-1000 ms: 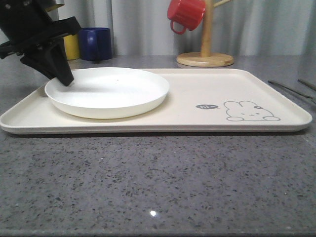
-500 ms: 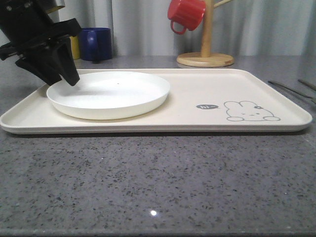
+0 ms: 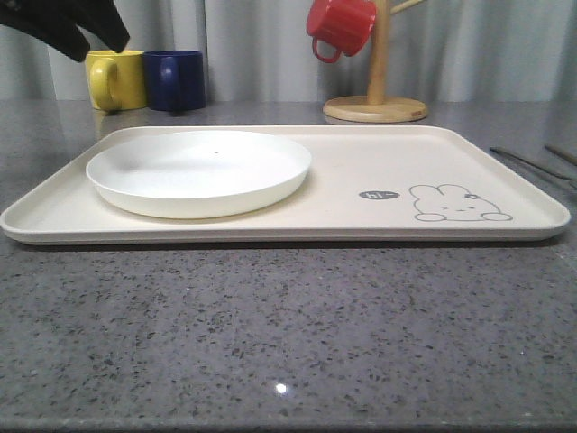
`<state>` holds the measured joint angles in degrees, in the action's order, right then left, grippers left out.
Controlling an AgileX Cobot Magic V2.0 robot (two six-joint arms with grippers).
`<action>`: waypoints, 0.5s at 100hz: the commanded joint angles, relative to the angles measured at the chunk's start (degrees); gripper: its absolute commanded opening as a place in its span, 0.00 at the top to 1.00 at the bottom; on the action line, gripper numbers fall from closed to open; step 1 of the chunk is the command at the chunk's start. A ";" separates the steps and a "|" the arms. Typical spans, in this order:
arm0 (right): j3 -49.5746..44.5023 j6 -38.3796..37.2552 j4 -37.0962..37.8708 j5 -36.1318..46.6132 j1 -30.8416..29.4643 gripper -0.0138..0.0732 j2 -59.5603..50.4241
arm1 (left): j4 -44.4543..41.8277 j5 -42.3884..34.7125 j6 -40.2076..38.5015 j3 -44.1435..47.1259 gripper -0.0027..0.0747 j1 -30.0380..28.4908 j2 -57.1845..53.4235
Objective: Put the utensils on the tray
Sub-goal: 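Open the left gripper and withdraw it from the plate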
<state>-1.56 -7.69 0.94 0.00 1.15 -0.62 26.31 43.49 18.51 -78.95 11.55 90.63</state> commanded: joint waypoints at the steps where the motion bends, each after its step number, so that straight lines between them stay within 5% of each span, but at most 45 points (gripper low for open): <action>1: -0.02 0.51 0.07 4.61 -0.35 0.92 -1.06 | 1.04 -5.65 -0.61 1.91 0.53 -1.44 -6.65; 50: -0.02 0.51 0.07 4.61 -0.35 0.92 -1.06 | 1.04 -23.83 0.05 29.69 0.53 -7.41 -35.15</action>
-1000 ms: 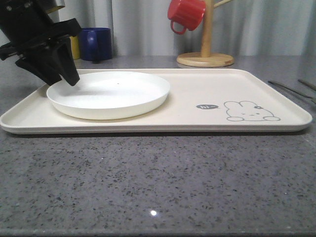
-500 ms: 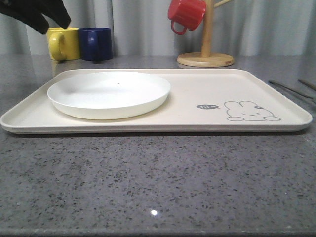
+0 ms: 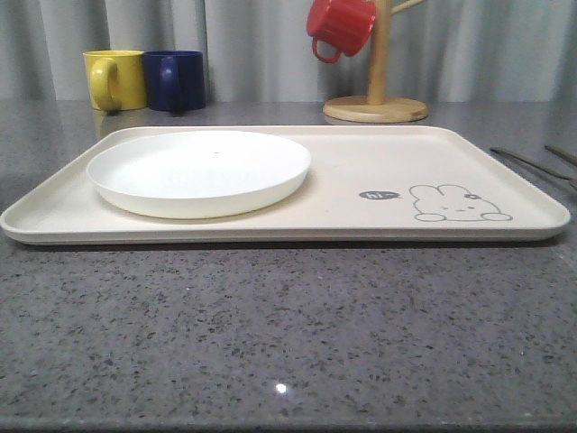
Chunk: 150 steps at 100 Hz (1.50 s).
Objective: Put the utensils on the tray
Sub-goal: 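Open the left gripper and withdraw it from the plate, then reach the right gripper down and grasp the fork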
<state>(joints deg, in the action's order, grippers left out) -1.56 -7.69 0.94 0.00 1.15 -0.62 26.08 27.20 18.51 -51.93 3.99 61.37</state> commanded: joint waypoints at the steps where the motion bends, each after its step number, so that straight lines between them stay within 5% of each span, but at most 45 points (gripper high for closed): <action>1: -0.02 0.51 0.07 4.61 -0.35 0.92 -1.06 | 1.27 -8.30 0.05 3.13 0.53 0.14 -6.82; 24: -0.02 0.51 0.07 4.61 -0.35 0.92 -1.06 | 0.98 -17.19 0.14 15.42 0.53 0.14 -21.02; 50: -0.02 0.51 0.07 4.61 -0.35 0.92 -1.06 | 0.98 -17.65 0.14 20.91 0.54 0.14 -31.67; 60: -0.02 0.51 0.07 4.61 -0.35 0.92 -1.06 | 0.89 -17.65 0.14 21.26 0.62 0.14 -32.96; 82: -0.02 0.51 0.07 4.76 -0.35 0.92 -1.06 | 0.73 -17.65 0.14 21.24 0.99 0.14 -33.06; 115: 1.20 0.51 0.07 8.40 -0.35 0.92 -1.06 | 0.73 -17.65 0.14 21.24 0.99 0.14 -33.06; 150: 23.69 0.51 0.07 -18.95 -0.35 0.92 11.42 | 0.73 -17.65 0.14 21.24 0.99 0.14 -32.96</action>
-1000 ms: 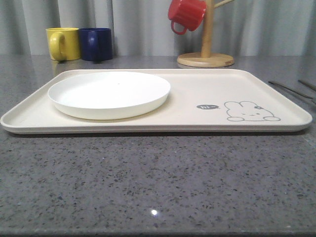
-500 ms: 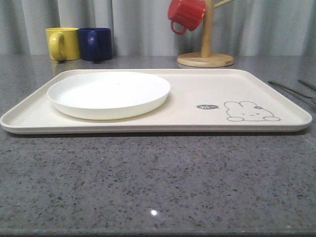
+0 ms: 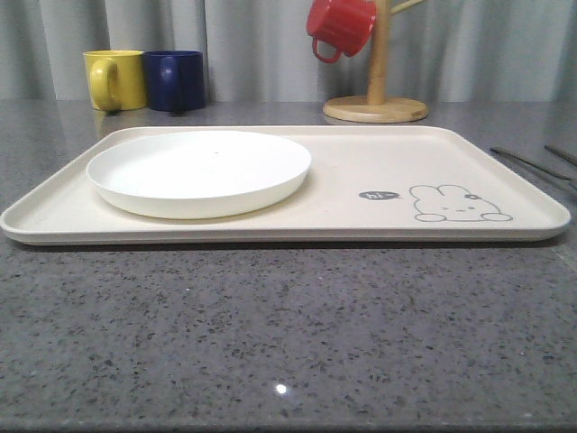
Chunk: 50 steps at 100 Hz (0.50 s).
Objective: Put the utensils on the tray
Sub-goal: 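Reach the right gripper down and grasp the fork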
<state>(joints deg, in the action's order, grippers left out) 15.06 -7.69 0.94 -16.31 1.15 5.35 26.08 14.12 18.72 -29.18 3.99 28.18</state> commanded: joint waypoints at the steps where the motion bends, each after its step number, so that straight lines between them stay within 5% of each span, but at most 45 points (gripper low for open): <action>1: 8.18 0.51 0.12 -3.71 -0.35 0.92 6.54 | 0.73 -4.56 -0.06 -1.51 0.99 0.14 0.24; 27: 26.83 0.51 0.12 -20.39 -0.35 0.92 29.53 | 0.73 -4.56 -0.06 -1.51 0.99 0.14 0.24; 50: 36.75 0.51 0.12 -21.72 -0.35 0.92 44.82 | 0.73 -4.56 -0.06 -1.51 0.99 0.14 0.24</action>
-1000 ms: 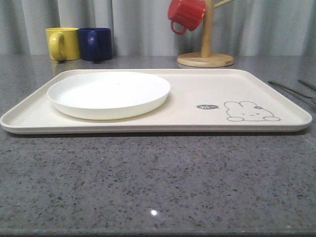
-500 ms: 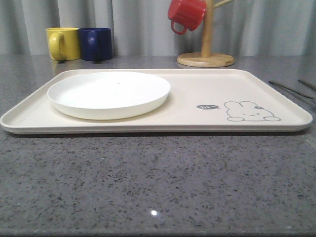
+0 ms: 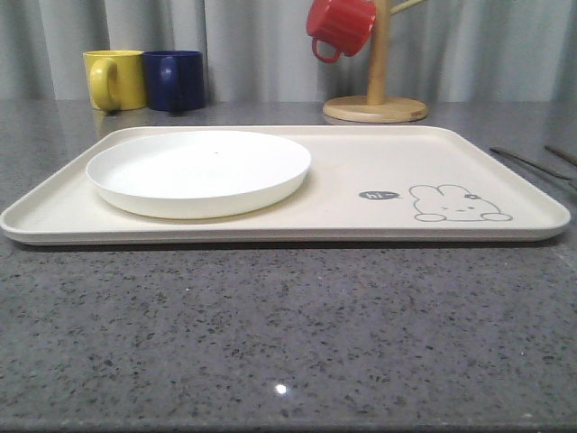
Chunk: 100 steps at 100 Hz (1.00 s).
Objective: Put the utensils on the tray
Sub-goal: 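Reach the right gripper down and grasp the fork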
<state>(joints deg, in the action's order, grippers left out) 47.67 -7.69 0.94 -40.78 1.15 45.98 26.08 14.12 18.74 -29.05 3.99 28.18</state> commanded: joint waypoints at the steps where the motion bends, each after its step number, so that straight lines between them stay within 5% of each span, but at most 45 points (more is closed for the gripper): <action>1: 4.46 0.51 0.12 2.69 -0.35 0.92 4.55 | 0.73 -4.56 -0.08 -1.64 0.99 0.14 0.24; 21: 5.98 0.51 -0.05 -0.59 -0.35 0.85 11.47 | 0.73 -4.56 -0.08 -1.64 0.99 0.14 0.24; 50: 5.98 0.51 -0.17 -2.73 -0.35 0.43 12.78 | 0.73 -4.56 -0.08 -1.64 0.99 0.14 0.24; 100: 17.06 1.86 -0.21 -2.56 5.21 0.43 26.81 | 0.73 -4.56 -0.08 -1.64 0.99 0.14 0.24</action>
<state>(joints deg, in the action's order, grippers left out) 61.24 -6.65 0.68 -46.09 5.29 70.88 26.08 14.12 18.83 -29.05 3.99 28.18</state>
